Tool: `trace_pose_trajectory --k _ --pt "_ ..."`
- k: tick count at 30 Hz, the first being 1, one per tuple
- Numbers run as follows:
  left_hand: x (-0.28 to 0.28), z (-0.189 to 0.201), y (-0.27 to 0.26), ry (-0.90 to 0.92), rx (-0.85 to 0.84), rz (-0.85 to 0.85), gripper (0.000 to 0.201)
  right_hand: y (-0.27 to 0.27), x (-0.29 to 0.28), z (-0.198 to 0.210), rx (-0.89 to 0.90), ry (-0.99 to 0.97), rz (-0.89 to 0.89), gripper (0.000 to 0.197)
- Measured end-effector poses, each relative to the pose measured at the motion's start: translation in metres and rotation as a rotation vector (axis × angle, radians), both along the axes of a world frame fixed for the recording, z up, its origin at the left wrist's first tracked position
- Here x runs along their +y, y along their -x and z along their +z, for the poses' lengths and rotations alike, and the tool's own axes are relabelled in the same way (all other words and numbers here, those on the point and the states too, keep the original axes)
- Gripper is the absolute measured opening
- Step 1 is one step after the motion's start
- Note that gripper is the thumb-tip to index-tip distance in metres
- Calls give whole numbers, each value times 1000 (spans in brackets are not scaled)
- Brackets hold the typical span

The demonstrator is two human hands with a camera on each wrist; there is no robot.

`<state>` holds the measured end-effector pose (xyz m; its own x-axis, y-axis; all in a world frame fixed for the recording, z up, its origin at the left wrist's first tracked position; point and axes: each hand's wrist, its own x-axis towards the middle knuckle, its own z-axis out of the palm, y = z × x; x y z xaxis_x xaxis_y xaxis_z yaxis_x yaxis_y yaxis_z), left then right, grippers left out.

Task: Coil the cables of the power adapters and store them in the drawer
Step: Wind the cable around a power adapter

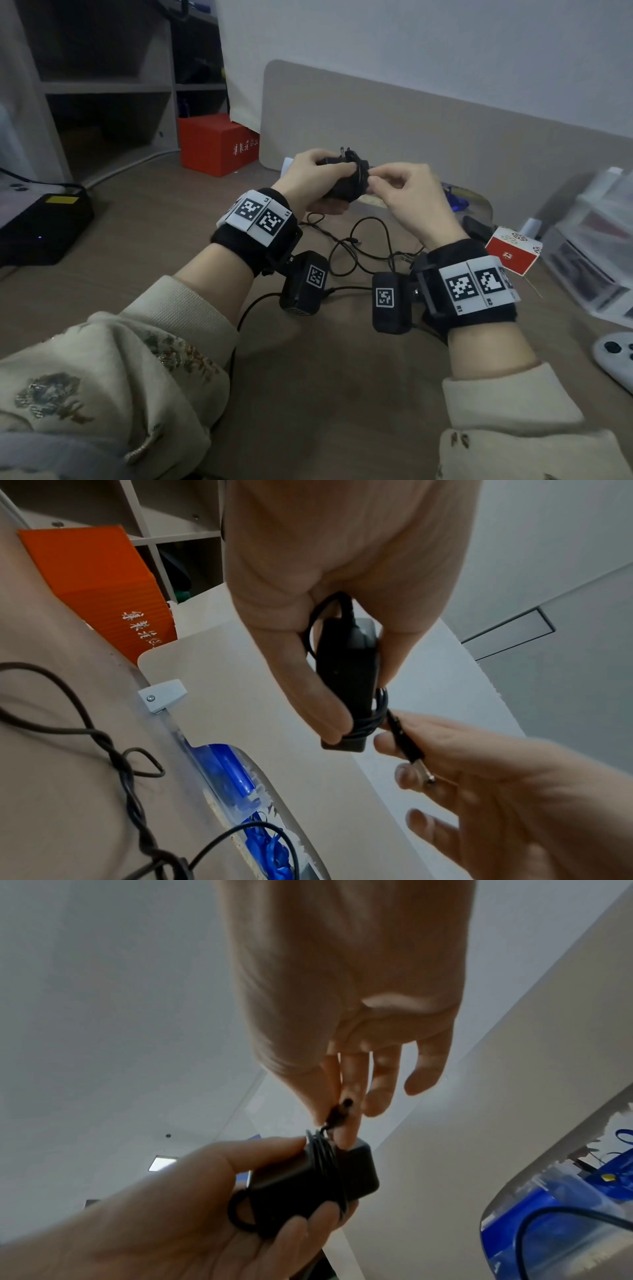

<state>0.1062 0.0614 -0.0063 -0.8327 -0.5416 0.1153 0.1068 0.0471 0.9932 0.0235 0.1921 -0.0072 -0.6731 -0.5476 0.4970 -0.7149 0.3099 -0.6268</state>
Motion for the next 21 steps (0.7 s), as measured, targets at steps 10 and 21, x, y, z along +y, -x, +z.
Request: trace_pose_trajectory --k 10,21 --pt "0 2 -2 -30 -21 -78 28 1 14 12 -160 10 2 9" --pt "-7 1 -3 -26 -46 -181 39 -2 14 15 -394 252 110 17"
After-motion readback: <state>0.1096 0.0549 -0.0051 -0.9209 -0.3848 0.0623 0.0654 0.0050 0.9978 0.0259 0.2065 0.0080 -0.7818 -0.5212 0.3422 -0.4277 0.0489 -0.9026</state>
